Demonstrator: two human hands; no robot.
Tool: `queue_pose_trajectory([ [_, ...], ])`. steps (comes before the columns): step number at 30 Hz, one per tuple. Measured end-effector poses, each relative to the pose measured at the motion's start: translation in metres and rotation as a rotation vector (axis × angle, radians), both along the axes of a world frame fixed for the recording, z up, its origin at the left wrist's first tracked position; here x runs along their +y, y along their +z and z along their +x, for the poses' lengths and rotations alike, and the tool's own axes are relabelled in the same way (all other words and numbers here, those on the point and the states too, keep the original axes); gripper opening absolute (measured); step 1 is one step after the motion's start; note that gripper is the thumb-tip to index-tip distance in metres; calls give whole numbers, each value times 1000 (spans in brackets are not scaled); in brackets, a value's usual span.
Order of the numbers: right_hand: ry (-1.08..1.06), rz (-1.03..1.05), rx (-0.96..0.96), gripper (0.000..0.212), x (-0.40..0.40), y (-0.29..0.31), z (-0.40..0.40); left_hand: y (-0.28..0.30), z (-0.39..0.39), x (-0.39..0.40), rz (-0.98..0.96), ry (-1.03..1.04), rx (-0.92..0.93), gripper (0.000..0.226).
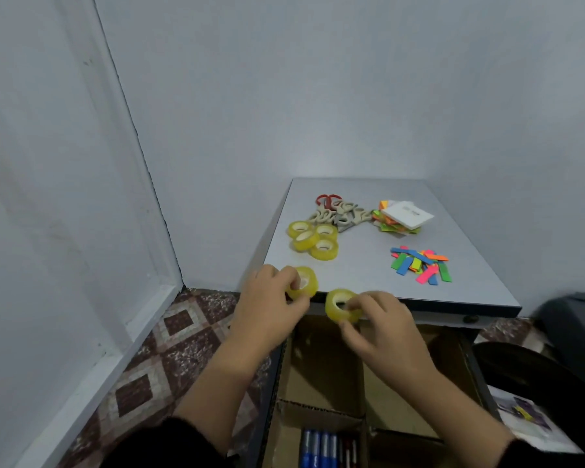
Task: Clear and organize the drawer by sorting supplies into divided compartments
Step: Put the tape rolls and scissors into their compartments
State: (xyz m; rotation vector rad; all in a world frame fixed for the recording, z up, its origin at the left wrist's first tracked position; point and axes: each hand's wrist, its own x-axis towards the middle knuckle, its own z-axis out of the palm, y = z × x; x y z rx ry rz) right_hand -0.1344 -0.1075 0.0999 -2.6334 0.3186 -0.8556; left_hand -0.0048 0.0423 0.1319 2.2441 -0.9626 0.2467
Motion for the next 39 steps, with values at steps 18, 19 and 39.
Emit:
queue_pose_trajectory([
  [18, -243, -153, 753, 19, 20, -50, 44, -90, -2, -36, 978, -161, -356, 18],
  [19, -262, -188, 771, 19, 22, -52, 48, -94, -1, -37, 999, -166, -362, 17],
  [39, -284, -609, 1094, 51, 27, -73, 52, -103, -4, -32, 935, -144, -352, 24],
])
